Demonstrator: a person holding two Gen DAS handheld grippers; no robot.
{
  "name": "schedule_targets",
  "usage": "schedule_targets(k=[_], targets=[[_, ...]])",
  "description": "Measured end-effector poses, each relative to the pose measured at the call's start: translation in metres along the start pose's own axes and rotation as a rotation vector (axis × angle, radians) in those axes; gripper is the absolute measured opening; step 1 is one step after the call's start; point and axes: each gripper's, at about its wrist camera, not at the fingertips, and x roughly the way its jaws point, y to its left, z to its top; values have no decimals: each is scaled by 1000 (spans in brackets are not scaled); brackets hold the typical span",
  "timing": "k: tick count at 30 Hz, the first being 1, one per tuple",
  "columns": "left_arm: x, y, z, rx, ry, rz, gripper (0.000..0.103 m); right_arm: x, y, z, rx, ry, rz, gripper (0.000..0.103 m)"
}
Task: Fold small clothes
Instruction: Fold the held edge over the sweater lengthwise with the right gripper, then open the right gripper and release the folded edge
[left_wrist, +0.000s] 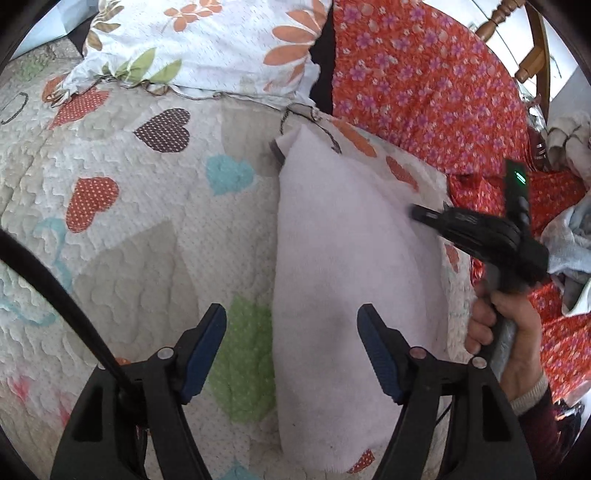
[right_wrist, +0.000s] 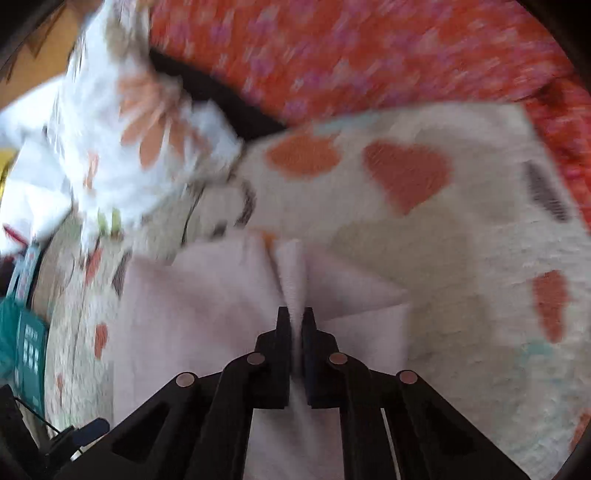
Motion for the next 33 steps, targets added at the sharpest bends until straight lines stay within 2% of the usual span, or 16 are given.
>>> schedule_targets(k=[2,4,7,10,12,14,16,18,20,21,22,23,25,27,29,33], targets=[[3,3,2,-18,0,3,76,3,-9,-3,6,7,-90,6],[12,2,2,-21,21,10,76,20,-12,-11,-34,79,-169,6],[21,0,-3,-11,32,30,76,10,-9,-17,-61,56,-204,8],[26,-1,-4,-4,43,13,82,-20,-13,-26,-13,20,-141,28],[29,0,-4,-17,52,-23,85,-36,-21,-40,35,16,-62,60],[37,5,-3,-50,72,-82,88,-41,-30,-57,83,36,8,66],[48,10,-4,-89,87,-127,91,-36,-41,-80,140,85,92,67],[50,10,-7,-105,45,-158,94,-20,-49,-98,198,133,147,67],[52,6,-9,-99,46,-160,94,-17,-51,-106,225,85,192,70],[53,0,-10,-64,63,-156,88,-17,-48,-108,235,84,210,68],[53,-6,-11,-31,86,-168,50,-15,-45,-109,252,104,274,60],[56,-10,-11,-19,116,-187,38,-8,-39,-111,286,156,379,30],[48,-14,-9,-3,107,-162,31,-8,-26,-111,274,154,367,30],[36,-12,-4,-22,93,-181,28,-12,-14,-109,251,151,367,25],[19,-9,1,-44,61,-213,27,-27,-4,-102,244,118,433,23],[-16,-11,4,-6,-12,-176,28,-62,26,-92,135,42,523,23]])
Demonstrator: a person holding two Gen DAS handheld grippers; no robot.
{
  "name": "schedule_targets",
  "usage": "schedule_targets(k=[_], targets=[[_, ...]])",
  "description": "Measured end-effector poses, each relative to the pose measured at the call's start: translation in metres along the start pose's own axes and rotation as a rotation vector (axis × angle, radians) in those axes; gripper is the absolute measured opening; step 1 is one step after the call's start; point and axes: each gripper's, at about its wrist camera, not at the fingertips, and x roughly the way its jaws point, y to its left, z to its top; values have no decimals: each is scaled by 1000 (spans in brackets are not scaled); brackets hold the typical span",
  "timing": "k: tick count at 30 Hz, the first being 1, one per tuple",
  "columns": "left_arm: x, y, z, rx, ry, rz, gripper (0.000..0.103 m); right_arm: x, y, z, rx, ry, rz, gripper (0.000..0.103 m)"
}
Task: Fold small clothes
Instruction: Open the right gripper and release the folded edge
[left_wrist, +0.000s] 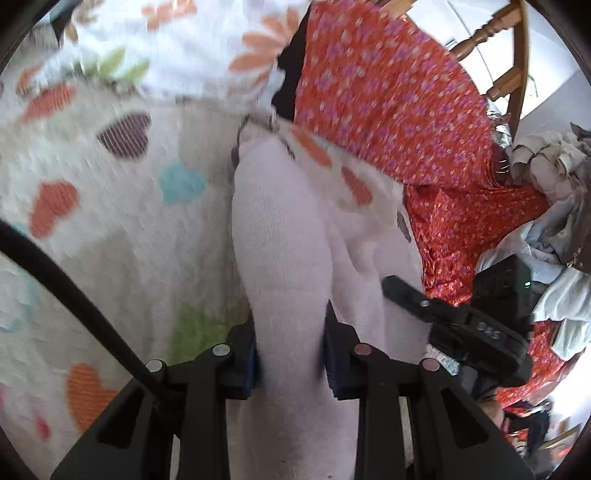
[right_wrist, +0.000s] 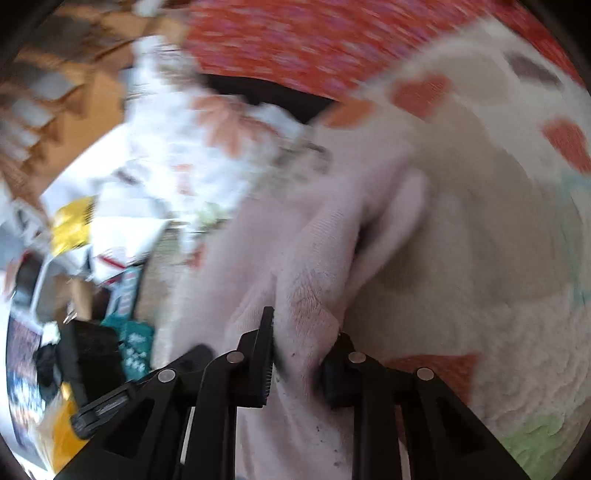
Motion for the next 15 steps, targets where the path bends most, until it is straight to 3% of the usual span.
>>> schedule_targets(k=[3,5,7,9,11,15], targets=[[0,7,-5,-3,36,77,33,12,-1,-7,-23,67,-127,24],[17,23,-16,-33,125,172,35,31,-18,-19,2,177,-272,26],[26,36,-24,-56,189,203,48,38,-30,-24,57,223,-285,41],[22,46,-28,-89,212,174,51,29,-34,-23,97,231,-285,48],[13,47,-30,-77,220,170,52,13,-30,-20,88,198,-315,48],[-11,47,-38,-16,181,215,55,-27,-8,-7,-17,-16,-380,48]])
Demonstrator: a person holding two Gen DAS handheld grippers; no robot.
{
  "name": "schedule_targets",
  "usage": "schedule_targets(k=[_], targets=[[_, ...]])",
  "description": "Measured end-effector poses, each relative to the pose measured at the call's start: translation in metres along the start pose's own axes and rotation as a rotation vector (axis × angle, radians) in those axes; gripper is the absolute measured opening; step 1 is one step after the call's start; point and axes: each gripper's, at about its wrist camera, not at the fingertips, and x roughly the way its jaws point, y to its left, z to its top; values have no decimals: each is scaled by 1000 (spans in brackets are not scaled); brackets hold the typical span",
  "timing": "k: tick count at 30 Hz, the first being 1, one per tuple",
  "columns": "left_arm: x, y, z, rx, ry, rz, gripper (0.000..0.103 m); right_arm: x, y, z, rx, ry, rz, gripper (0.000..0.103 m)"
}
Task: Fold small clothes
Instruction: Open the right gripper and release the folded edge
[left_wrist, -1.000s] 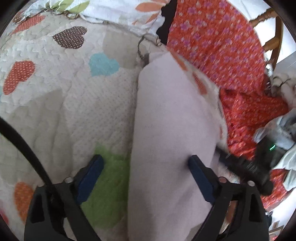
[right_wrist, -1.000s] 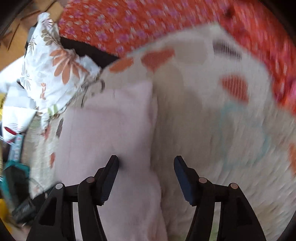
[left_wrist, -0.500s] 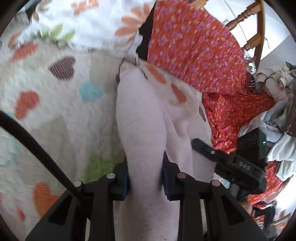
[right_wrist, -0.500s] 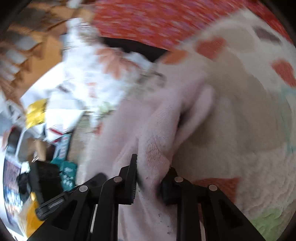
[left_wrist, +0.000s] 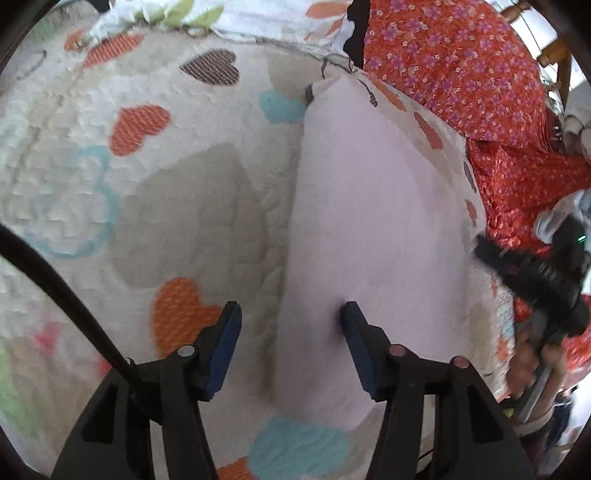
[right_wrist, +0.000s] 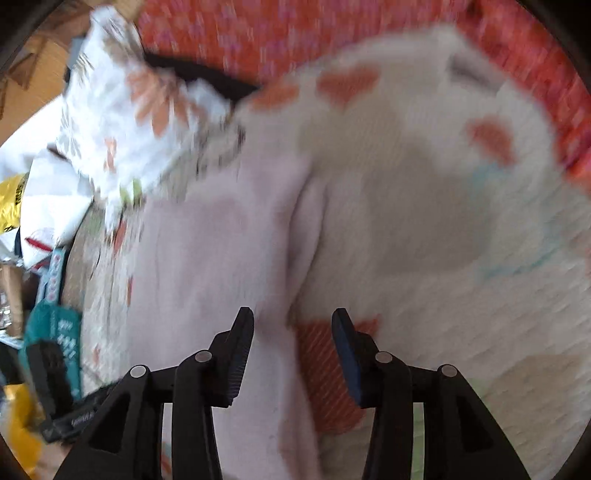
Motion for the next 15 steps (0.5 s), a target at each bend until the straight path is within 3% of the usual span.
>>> schedule_targets(k=[3,8,11,13,15], targets=[[-19,6,-11,18,-75,31,55,-14,28,2,-78,-90,93,45],[-58,9,-22,77,-276,179,63,9,76,-14,-199,-52,184,43],[-76,6,-27,113,-383,250,69,42,87,-26,-234,8,191,43],[-89,4,-31,128,-451,282,73,81,86,-34,-255,108,132,42],[-97,6,-31,121,-496,305,75,82,84,-38,-260,72,112,42]])
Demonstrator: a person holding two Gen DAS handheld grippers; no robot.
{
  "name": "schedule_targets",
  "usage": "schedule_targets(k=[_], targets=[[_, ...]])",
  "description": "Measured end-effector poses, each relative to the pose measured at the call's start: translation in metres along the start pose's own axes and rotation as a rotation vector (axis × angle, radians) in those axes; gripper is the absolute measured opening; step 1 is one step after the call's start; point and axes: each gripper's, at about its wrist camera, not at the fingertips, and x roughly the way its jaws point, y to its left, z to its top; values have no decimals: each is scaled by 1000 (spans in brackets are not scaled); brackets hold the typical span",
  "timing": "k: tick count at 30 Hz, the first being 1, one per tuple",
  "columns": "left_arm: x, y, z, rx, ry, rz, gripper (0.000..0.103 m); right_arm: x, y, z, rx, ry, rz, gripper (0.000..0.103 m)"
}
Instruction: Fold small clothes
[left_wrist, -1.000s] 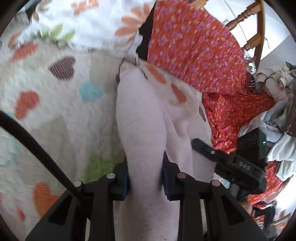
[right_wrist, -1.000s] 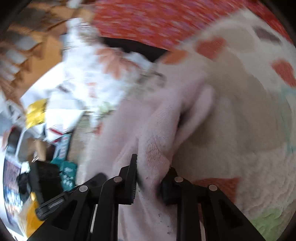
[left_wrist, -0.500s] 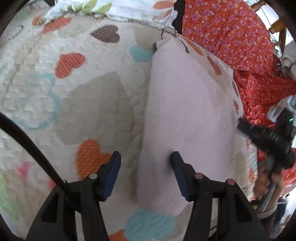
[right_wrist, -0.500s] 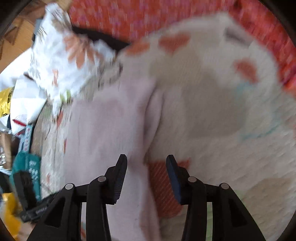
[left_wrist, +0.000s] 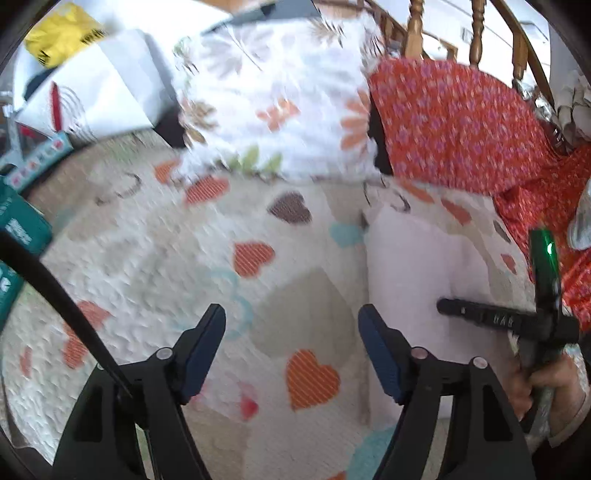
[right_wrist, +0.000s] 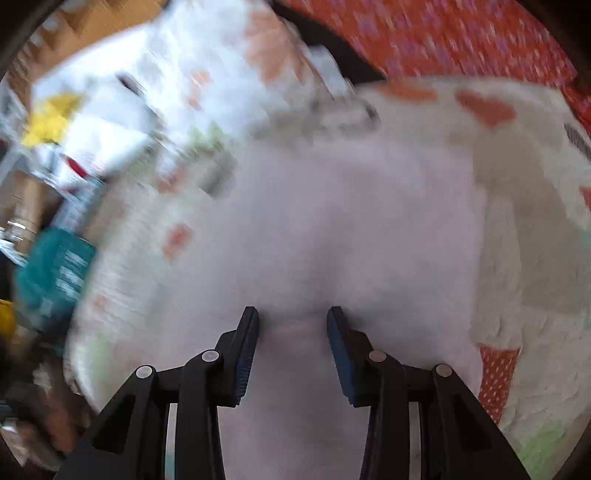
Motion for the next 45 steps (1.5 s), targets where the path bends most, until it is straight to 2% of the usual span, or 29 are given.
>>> schedule_targets(k=[2,3,4,6,8,11,14,17,20,24,25,27,30,34,36,41,44,45], targets=[[-9,5,4,-15,-62,51,79,-9,8,2,-1,3,-16,42],[-14,8,5,-23,-96,82,86,-16,10,2,-5,-19,-3,42],[-20,9,7,-33,-149,126,94,-24,13,2,-13,-45,11,42],[-35,14,8,-53,-255,219,98,-34,23,0,-30,-60,33,42],[-43,18,10,-56,-304,251,99,-37,28,-5,-50,-46,61,42],[-49,22,14,-51,-318,261,102,-20,42,-18,-87,31,102,42],[-49,22,17,-40,-302,290,102,0,52,-39,-93,135,138,43],[-50,22,15,-36,-295,301,102,-1,66,-59,-142,189,139,43],[-48,24,14,-52,-276,275,102,-9,68,-75,-169,225,136,43],[-43,29,12,-91,-207,248,102,-26,64,-89,-177,255,139,43],[-38,31,11,-102,-165,246,102,-32,64,-90,-187,255,138,43],[-31,33,7,-120,-110,228,102,-49,65,-88,-219,217,131,43],[-23,31,2,-144,-54,202,102,-75,64,-79,-258,107,66,43],[-17,21,-5,-136,-23,196,102,-86,46,-59,-207,-4,-34,43],[-16,14,-7,-113,-19,199,102,-78,30,-53,-151,7,-83,43],[-13,-3,-16,-28,-2,200,102,-49,-14,-57,-28,159,-261,43],[-10,-9,-16,7,12,197,102,-60,-21,-53,-6,127,-272,43],[-10,-11,-17,13,12,194,102,-67,-19,-49,-10,87,-273,44]])
